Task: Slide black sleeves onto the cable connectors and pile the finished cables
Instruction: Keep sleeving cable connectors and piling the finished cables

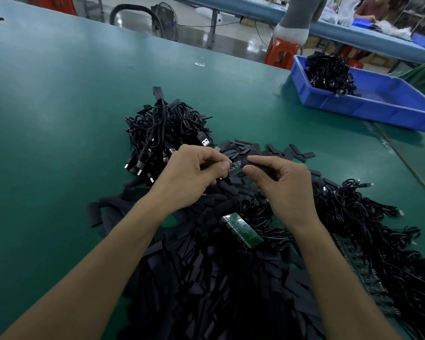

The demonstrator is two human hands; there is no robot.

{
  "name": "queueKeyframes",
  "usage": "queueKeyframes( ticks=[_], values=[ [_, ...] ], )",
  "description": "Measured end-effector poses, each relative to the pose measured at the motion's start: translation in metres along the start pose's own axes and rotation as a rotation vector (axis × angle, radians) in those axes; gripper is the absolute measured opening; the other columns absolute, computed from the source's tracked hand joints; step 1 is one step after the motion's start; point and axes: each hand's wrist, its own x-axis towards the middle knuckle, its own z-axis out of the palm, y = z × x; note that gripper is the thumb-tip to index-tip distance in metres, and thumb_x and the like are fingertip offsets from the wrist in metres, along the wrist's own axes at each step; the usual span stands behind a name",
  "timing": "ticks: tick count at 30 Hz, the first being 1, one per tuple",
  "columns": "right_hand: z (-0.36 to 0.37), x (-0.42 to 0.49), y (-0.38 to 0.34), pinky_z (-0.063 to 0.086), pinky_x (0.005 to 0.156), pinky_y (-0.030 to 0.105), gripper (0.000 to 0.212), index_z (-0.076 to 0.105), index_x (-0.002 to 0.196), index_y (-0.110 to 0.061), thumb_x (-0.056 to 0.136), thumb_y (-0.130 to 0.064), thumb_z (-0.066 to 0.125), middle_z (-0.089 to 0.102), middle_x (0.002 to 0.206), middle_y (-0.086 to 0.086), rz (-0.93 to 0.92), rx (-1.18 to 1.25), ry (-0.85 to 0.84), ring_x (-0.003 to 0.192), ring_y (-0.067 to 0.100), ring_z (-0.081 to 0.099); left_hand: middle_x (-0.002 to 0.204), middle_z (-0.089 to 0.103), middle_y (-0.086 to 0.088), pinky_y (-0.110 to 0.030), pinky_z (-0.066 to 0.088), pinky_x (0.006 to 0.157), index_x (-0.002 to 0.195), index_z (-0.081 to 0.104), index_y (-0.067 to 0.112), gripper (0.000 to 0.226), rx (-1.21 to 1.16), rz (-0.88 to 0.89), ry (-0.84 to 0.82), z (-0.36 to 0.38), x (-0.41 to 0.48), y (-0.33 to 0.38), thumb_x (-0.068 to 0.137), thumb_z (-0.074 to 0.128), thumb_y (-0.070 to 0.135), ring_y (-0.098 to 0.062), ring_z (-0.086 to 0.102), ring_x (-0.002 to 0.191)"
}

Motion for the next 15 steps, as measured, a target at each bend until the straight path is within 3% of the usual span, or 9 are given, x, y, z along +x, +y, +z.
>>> queueKeyframes(
  ticks=[5, 11, 15],
  values=[
    [-0.0066, 0.0008, 0.0004, 0.053, 0.075, 0.015, 0.030, 0.074, 0.104, -0.032, 0.076, -0.044, 0.072, 0.074, 0.091, -0.017, 0.001, 0.011, -0.095, 0.083, 0.000, 0.071, 0.079, 0.075, 0.010, -0.017, 0.054, 0.072, 0.096, 0.077, 0.022, 0.008, 0.029, 0.013, -0.079, -0.0073, 0.0016, 0.0001, 0.094, 0.070, 0.019, -0.005, 0.069, 0.075],
    [-0.0094, 0.0032, -0.0033, 0.051, 0.069, 0.012, 0.021, 0.074, 0.098, -0.038, 0.077, -0.037, 0.074, 0.076, 0.085, -0.017, -0.016, 0.110, -0.216, 0.075, 0.000, 0.070, 0.080, 0.075, 0.001, -0.042, 0.055, 0.076, 0.092, 0.076, 0.023, 0.010, -0.047, 0.002, -0.101, -0.0076, 0.0023, 0.0009, 0.094, 0.069, 0.017, -0.029, 0.068, 0.081],
    [-0.0112, 0.0065, -0.0039, 0.050, 0.066, 0.010, 0.019, 0.075, 0.097, -0.033, 0.078, -0.032, 0.075, 0.075, 0.081, -0.016, -0.023, 0.142, -0.249, 0.069, 0.000, 0.068, 0.080, 0.075, 0.003, -0.038, 0.059, 0.077, 0.091, 0.076, 0.027, 0.011, -0.078, 0.005, -0.077, -0.0050, 0.0014, 0.0005, 0.091, 0.073, 0.016, -0.020, 0.071, 0.079]
  ],
)
